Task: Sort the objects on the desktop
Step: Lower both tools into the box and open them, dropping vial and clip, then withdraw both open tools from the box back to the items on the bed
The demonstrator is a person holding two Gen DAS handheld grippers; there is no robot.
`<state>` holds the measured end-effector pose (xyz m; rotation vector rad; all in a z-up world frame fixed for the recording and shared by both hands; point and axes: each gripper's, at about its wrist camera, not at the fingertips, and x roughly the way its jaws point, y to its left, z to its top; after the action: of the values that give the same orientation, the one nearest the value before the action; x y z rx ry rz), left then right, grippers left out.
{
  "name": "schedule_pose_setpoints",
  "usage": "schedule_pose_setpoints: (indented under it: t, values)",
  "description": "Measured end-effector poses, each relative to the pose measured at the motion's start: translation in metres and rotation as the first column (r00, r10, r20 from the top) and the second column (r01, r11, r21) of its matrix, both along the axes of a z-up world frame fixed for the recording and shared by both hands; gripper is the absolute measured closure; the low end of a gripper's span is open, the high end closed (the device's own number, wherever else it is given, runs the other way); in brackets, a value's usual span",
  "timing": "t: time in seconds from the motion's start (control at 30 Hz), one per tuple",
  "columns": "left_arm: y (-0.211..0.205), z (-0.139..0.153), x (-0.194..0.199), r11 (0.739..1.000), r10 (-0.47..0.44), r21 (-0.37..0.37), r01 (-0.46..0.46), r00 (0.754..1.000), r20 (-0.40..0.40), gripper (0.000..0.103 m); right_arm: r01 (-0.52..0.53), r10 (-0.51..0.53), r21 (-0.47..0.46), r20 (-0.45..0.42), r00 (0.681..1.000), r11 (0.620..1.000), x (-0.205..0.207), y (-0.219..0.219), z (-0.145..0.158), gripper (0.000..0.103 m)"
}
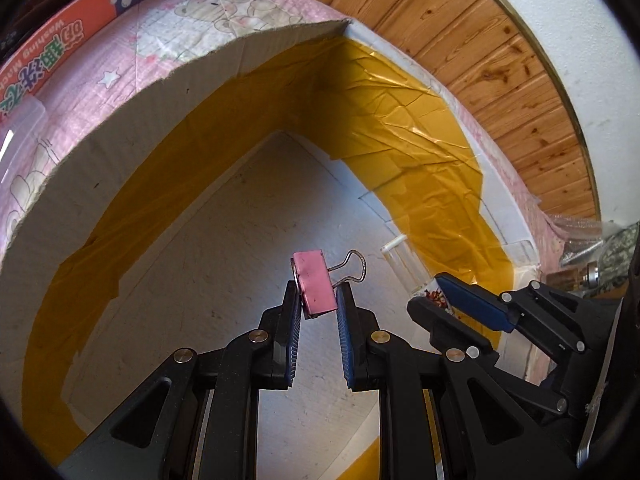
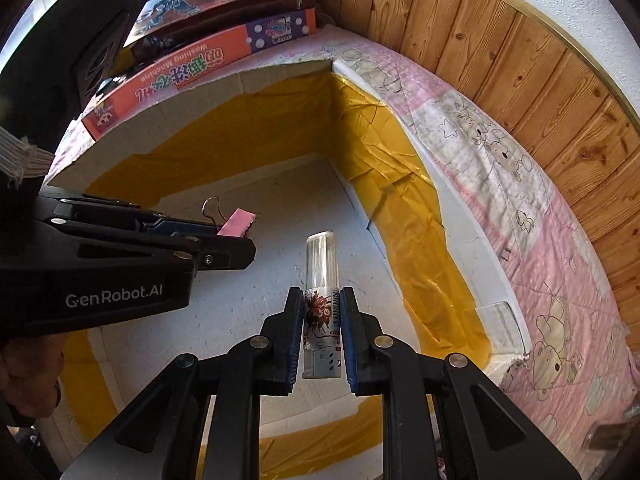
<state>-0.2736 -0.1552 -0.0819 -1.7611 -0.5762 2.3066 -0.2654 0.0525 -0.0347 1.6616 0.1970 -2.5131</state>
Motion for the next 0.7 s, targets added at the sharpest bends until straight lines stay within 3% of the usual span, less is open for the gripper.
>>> schedule_pose_setpoints:
  t: [0.2, 0.33, 0.53, 0.7]
  values:
    - [0.003, -0.014, -0.014, 0.999, -0.004, -0.038, 0.005, 1.000, 0.024, 0.085, -0.010, 0.008, 0.033, 0.061, 0.998, 0.999, -0.015, 0.006, -0.015, 0.083]
    - [-0.001, -0.017, -0.015, 0.999, 0.011, -0.033, -0.009, 0.999, 0.042, 0.061, 0.022, -0.022, 0.007, 0.055, 0.998, 1.000, -0.020, 0.014, -0.012, 0.081]
    - [-0.006, 0.001, -0.001, 0.999, 0.021, -0.041, -0.020, 1.000, 0.022, 0.061, 0.049, -0.049, -0.015, 0.016, 0.999, 0.999, -0.009, 0.020, 0.003, 0.079]
    - [-0.011, 0.030, 0.039, 0.999, 0.009, -0.034, -0.010, 1.000, -0.023, 0.060, 0.060, -0.064, -0.072, -0.056, 0.996, 0.996, 0.021, 0.024, 0.034, 0.079]
